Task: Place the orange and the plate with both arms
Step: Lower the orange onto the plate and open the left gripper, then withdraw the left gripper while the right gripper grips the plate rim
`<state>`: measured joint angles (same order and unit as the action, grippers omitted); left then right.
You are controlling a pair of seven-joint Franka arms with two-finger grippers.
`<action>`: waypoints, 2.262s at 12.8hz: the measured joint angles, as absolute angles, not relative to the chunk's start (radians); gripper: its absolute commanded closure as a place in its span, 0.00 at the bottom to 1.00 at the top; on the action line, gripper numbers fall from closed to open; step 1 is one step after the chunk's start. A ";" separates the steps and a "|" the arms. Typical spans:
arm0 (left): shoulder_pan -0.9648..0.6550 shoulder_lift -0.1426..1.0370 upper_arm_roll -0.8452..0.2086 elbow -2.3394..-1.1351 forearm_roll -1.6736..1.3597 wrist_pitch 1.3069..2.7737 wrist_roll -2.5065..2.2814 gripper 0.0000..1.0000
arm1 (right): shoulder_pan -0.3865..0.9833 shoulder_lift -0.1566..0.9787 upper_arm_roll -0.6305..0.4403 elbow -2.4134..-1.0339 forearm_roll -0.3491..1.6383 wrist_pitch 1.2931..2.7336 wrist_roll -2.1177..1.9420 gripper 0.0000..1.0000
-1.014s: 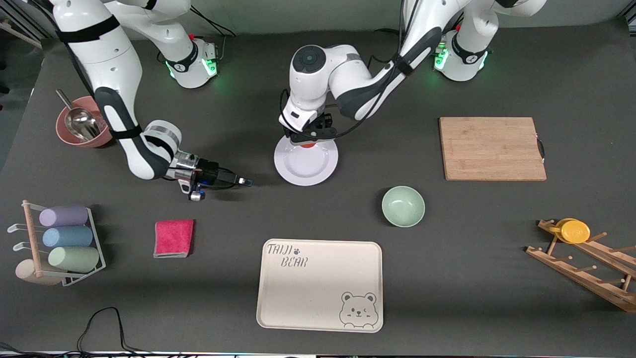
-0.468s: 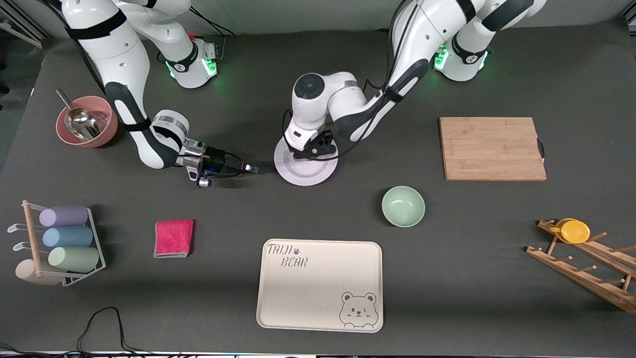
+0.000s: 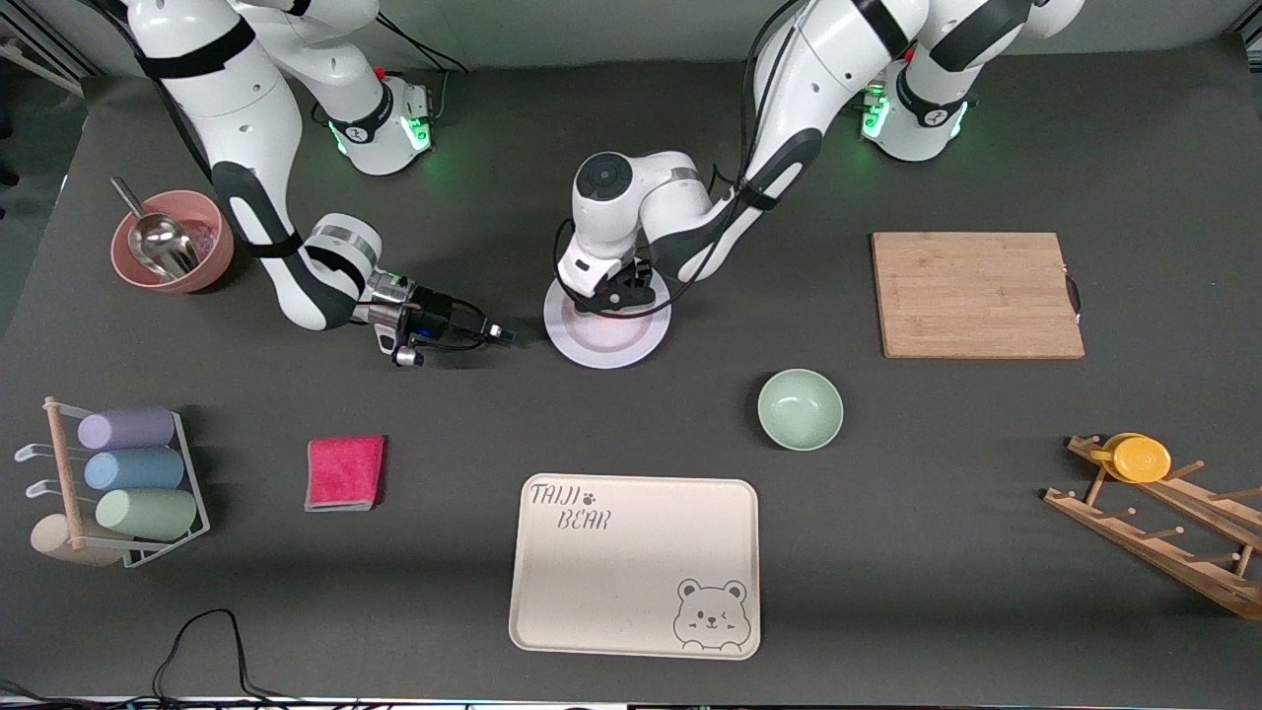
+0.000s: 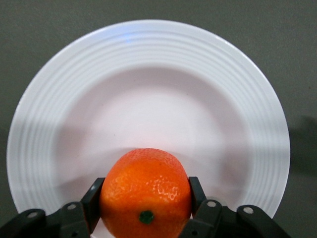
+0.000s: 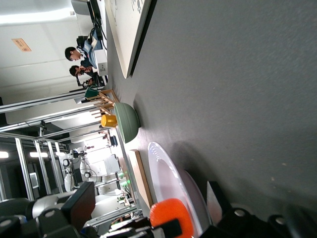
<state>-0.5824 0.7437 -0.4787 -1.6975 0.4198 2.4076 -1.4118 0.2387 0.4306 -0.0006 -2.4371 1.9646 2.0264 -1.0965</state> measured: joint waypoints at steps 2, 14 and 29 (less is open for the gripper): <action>-0.585 0.745 -0.475 -1.692 0.421 2.408 -1.412 0.00 | 0.241 0.430 0.022 -2.447 1.994 2.039 -1.157 0.00; -0.166 0.364 -0.621 -1.587 0.124 1.848 -0.962 0.00 | 0.295 0.432 0.064 -2.483 2.001 2.044 -1.364 0.00; 0.472 0.103 -0.532 -1.584 0.035 1.606 -0.199 0.00 | 0.364 0.493 0.066 -2.449 2.137 2.062 -1.561 0.45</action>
<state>0.4723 0.1030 -0.5324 -1.5841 0.0346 1.6061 -0.1992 0.3642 0.4935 0.0657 -2.4492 2.1367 2.0622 -1.5609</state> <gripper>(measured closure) 0.000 0.264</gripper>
